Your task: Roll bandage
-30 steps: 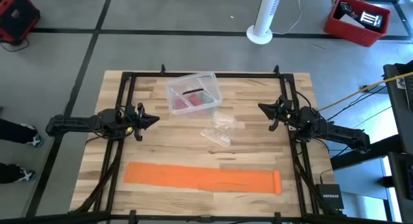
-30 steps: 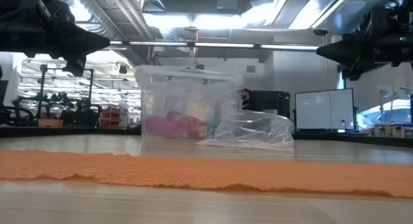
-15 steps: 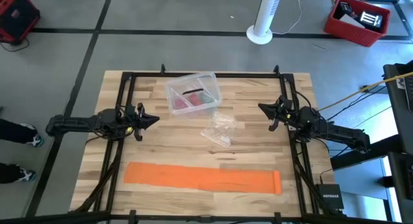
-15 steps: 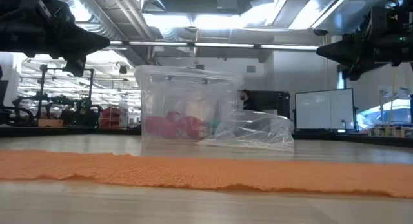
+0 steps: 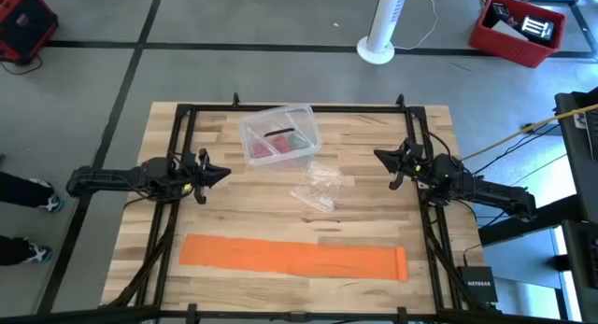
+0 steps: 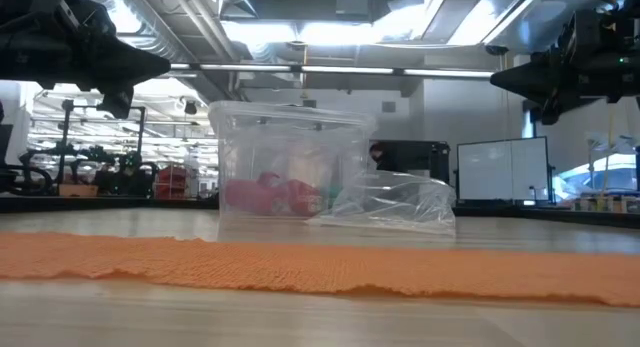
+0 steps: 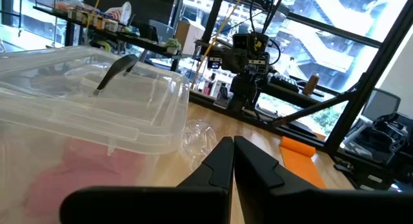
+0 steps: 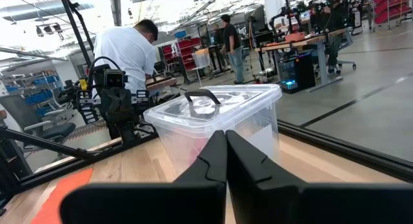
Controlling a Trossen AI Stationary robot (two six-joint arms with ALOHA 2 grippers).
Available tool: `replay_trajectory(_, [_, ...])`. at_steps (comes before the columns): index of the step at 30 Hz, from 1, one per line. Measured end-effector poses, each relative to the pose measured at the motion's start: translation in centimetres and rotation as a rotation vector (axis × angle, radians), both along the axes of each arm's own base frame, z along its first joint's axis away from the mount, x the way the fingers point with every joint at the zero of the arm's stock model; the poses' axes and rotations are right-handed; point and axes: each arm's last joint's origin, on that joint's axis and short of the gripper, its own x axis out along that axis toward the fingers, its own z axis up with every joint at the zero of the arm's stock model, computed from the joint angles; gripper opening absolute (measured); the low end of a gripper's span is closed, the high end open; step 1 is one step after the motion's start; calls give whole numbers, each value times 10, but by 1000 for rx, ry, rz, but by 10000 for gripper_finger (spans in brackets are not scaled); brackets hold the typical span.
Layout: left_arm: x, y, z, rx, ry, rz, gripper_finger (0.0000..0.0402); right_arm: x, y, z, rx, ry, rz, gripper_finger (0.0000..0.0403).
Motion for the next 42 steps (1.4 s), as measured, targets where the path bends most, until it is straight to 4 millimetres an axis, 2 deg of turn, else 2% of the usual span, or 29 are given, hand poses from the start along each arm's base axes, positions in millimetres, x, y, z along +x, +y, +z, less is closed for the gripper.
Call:
replay_trajectory(19, [0,0,0,7,1,0,5,0,0,1,5,-9,2,3])
replay_trajectory(25, [0,0,0,154,29,7,5,1,3,3,244,-118,156,3])
replay_trajectory(30, [0,0,0,194,37,9,5,1,4,5,284,-145,173,3])
replay_trajectory(36, [0,0,0,145,25,11,5,-4,11,24,226,-310,425,3])
replay_trajectory(39, [0,0,4,47,-36,11,5,-7,12,36,223,-358,442,3])
replay_trajectory(42, [-1,0,10,-36,-107,4,5,-8,12,53,217,-321,432,3])
